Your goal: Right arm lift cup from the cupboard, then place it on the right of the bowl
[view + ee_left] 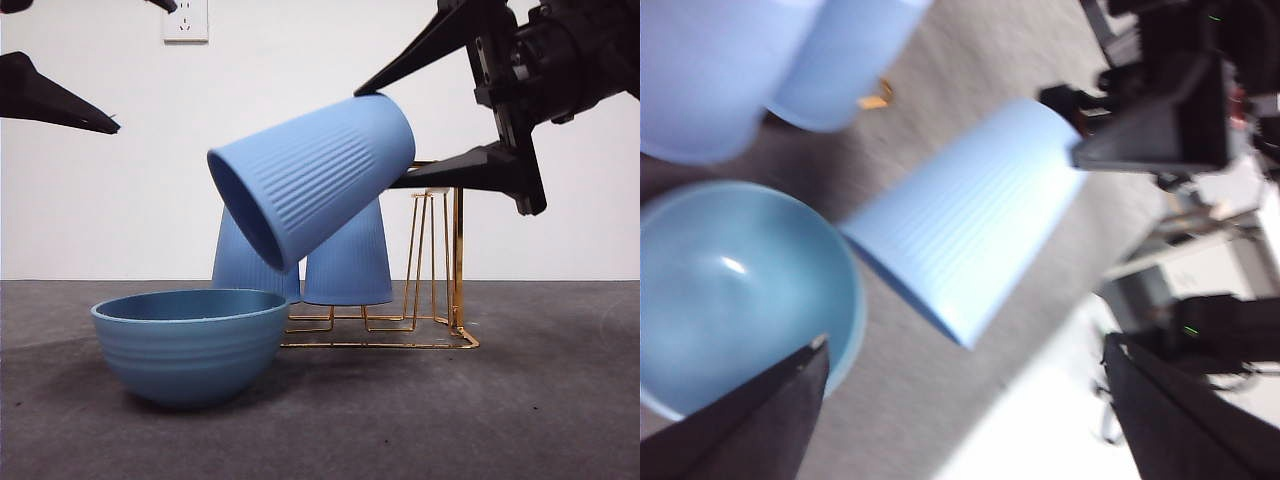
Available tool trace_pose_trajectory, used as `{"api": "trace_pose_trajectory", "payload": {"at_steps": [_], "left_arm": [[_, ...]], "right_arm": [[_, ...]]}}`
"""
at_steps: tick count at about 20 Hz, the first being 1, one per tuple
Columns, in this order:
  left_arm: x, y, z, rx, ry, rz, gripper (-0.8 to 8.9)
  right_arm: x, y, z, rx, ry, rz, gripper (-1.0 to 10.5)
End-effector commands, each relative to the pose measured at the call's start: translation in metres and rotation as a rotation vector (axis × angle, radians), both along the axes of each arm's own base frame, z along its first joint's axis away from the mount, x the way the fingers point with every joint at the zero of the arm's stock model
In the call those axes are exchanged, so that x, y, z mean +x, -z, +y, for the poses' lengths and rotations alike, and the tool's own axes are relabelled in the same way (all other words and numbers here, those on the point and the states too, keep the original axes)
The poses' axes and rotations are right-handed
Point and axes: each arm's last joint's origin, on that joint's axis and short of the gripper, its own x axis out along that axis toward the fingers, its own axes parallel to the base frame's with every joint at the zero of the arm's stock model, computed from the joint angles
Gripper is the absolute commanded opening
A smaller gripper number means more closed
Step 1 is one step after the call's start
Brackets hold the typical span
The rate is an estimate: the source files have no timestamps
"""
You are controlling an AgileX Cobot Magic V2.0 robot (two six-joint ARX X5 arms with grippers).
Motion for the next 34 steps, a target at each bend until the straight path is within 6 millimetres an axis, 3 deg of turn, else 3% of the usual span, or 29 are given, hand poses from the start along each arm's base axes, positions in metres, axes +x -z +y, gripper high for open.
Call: {"api": "trace_pose_trajectory", "payload": {"at_steps": [1,11,21,22,25,28,32,34], "left_arm": [[0.004,-0.003,-0.006,-0.027,0.031,0.027,4.39],[0.035,0.014,-0.035,-0.054,0.068,0.023,4.39],[0.041,0.017,-0.05,-0.083,0.094,0.0,4.25],[0.042,0.016,-0.05,-0.087,0.094,-0.007,3.67],[0.043,0.015,-0.05,-0.094,0.095,-0.024,-0.02],[0.043,0.015,-0.05,-0.093,0.1,-0.033,0.1],[0.042,0.015,-0.051,-0.089,0.108,-0.046,0.1],[0.042,0.015,-0.051,-0.094,0.123,-0.051,0.1]], "right_arm": [[0.004,0.001,0.0,0.015,0.0,-0.008,2.9],[0.013,-0.003,-0.004,0.063,0.019,-0.036,2.9],[0.012,-0.007,0.002,0.095,-0.007,-0.04,2.9],[0.012,-0.007,0.002,0.096,-0.008,-0.036,2.9],[0.012,-0.007,0.002,0.096,-0.007,-0.032,2.9],[0.012,-0.007,0.002,0.1,-0.011,-0.021,2.9],[0.011,-0.008,0.002,0.115,-0.043,-0.023,5.0],[0.011,-0.008,0.002,0.115,-0.046,-0.032,5.1]]}}
